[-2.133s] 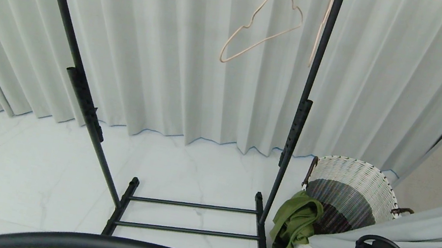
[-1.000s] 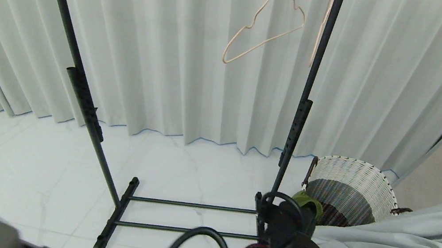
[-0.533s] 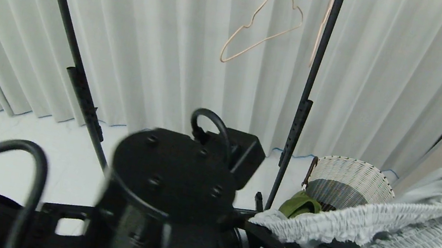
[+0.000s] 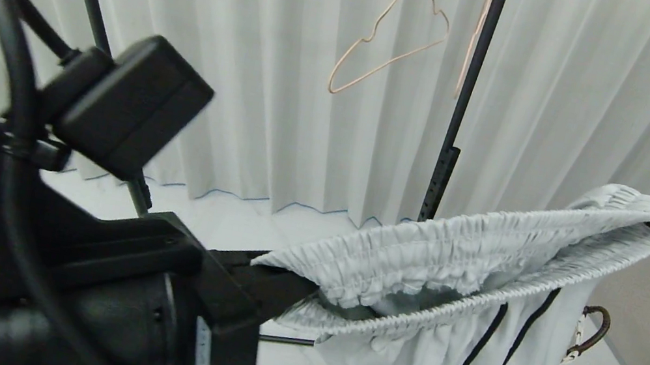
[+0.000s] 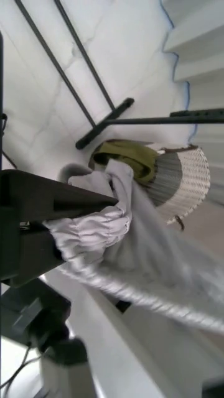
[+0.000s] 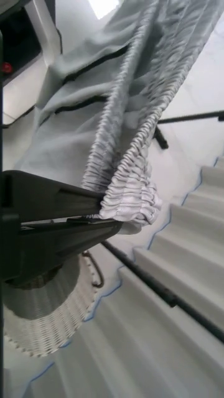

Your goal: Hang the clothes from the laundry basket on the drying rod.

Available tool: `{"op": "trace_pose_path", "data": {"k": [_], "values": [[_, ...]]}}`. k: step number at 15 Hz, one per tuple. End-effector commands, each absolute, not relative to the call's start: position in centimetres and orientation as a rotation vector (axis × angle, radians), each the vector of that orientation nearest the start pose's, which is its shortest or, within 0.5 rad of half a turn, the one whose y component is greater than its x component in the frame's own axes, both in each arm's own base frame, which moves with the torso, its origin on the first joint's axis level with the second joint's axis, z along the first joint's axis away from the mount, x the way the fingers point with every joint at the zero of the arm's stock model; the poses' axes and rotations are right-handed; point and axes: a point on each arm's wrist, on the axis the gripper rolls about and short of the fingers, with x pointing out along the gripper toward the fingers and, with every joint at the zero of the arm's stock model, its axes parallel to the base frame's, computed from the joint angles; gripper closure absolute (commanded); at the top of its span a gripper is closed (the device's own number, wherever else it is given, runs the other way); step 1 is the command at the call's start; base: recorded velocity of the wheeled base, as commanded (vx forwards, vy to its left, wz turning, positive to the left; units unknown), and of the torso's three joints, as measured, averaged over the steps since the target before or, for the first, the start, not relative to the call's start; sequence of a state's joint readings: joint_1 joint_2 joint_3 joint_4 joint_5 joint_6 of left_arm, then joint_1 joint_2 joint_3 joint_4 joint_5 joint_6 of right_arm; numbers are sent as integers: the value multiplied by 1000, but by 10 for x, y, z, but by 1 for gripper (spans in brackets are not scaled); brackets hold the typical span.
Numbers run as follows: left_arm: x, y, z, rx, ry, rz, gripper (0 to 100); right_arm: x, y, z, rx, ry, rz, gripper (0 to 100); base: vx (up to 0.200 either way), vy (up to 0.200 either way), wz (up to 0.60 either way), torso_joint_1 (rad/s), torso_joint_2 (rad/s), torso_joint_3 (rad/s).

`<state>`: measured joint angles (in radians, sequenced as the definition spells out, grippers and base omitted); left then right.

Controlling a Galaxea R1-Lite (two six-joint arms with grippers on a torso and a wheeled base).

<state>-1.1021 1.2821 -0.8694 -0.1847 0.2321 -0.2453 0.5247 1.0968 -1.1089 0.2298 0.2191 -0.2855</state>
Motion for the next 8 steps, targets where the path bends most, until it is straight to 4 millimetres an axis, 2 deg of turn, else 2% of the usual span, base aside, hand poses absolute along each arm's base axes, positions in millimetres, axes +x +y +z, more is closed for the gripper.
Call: {"op": "trace_pose_path", "data": {"k": [1,4,8], "values": [[80,-141,284,-135,232,-867,100,130,86,317,-312,140,799,100,0,0,0,0,0,0],[66,-109,298,-176,179,-878,100,141,99,317,-312,124,826,100,0,0,0,0,0,0],[54,-83,317,-241,82,-944,100,158,116,323,-305,84,848,100,0,0,0,0,0,0]]}}
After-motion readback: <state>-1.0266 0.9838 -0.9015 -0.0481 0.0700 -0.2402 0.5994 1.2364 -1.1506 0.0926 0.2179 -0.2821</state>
